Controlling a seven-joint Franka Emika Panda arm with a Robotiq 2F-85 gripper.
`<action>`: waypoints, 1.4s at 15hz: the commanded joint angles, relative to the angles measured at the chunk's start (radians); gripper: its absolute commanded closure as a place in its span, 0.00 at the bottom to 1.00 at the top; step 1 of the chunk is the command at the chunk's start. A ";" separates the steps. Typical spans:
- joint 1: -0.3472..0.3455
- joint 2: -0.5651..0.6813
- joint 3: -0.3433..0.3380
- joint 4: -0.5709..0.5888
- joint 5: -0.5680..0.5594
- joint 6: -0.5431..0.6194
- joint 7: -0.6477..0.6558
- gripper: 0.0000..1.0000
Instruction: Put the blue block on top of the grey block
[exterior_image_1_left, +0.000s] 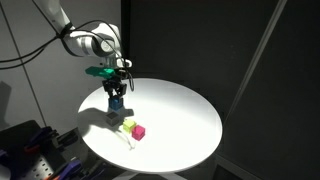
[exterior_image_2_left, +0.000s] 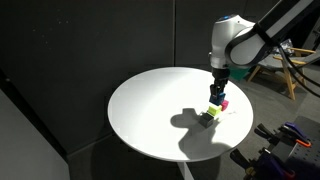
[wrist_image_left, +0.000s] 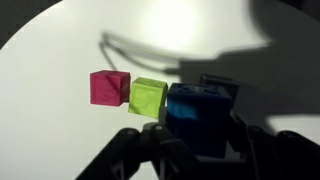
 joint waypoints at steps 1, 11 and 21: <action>0.014 0.019 0.008 0.008 0.030 0.022 0.014 0.69; 0.047 0.090 0.010 0.025 0.025 0.068 0.025 0.69; 0.061 0.156 0.000 0.053 0.023 0.099 0.030 0.69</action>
